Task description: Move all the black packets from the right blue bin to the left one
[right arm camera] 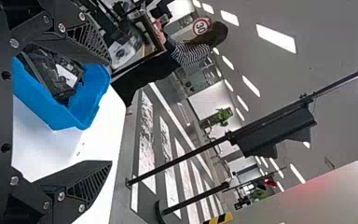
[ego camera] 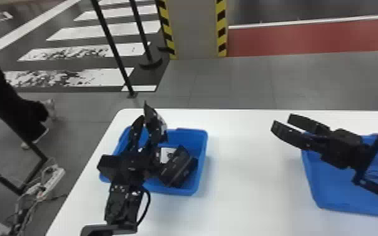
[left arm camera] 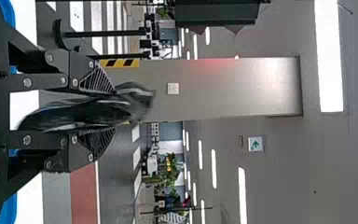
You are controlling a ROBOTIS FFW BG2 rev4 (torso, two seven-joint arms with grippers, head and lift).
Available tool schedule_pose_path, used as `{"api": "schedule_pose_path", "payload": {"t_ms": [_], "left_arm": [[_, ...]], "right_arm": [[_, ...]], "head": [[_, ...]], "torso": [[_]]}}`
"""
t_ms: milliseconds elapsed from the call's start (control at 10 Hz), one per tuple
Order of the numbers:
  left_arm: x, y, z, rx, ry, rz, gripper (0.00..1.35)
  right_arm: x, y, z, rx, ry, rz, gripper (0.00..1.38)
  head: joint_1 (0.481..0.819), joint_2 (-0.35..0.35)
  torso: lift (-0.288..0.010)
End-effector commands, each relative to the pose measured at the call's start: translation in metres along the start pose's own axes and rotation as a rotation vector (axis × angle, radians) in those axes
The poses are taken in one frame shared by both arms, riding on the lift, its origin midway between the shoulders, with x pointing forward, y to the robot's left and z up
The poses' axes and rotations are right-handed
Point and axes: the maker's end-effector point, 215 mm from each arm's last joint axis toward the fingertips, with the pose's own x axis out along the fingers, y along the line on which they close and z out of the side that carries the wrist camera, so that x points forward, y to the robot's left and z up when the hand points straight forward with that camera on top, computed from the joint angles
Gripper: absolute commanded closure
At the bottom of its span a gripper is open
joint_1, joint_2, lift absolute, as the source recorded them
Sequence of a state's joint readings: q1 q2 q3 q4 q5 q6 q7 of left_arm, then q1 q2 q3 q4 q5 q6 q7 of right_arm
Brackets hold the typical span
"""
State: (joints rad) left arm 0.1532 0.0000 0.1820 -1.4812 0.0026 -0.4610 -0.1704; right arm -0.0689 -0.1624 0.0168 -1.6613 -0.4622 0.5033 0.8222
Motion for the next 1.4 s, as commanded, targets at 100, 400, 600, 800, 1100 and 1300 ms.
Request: {"api": "schedule_pose_path", "payload": {"t_ms": [100,400,600,800,1100,1300], "left_arm": [[-0.002,-0.015,0.005,-0.124,-0.025,-0.024,0.12],[0.003,-0.043,0.049,-0.209,-0.164,-0.076,0.2],[-0.006,-0.043,0.061,-0.191,-0.2,-0.077,0.2],[-0.025,-0.049,0.031,-0.168,-0.083,-0.09,0.2],[-0.07,-0.025,-0.028,-0.055,0.162,-0.05,0.2],[-0.103,-0.02,-0.074,-0.019,0.38,-0.051,0.2]], "right_arm": [[-0.002,-0.005,0.0,-0.017,0.01,-0.015,0.29],[-0.035,-0.015,0.031,-0.17,-0.023,-0.151,0.29],[-0.067,-0.031,0.015,-0.178,-0.062,-0.296,0.29],[-0.115,-0.022,0.025,-0.283,-0.114,-0.481,0.29],[-0.174,-0.026,0.016,-0.346,-0.172,-0.665,0.29],[-0.188,-0.043,-0.019,-0.34,-0.137,-0.699,0.29]], "head": [[0.695,0.216],[0.695,0.17],[0.695,0.12],[0.695,0.089],[0.695,0.039],[0.695,0.035]], "torso": [[-0.11],[-0.11],[-0.11],[-0.11],[-0.11],[-0.11]]}}
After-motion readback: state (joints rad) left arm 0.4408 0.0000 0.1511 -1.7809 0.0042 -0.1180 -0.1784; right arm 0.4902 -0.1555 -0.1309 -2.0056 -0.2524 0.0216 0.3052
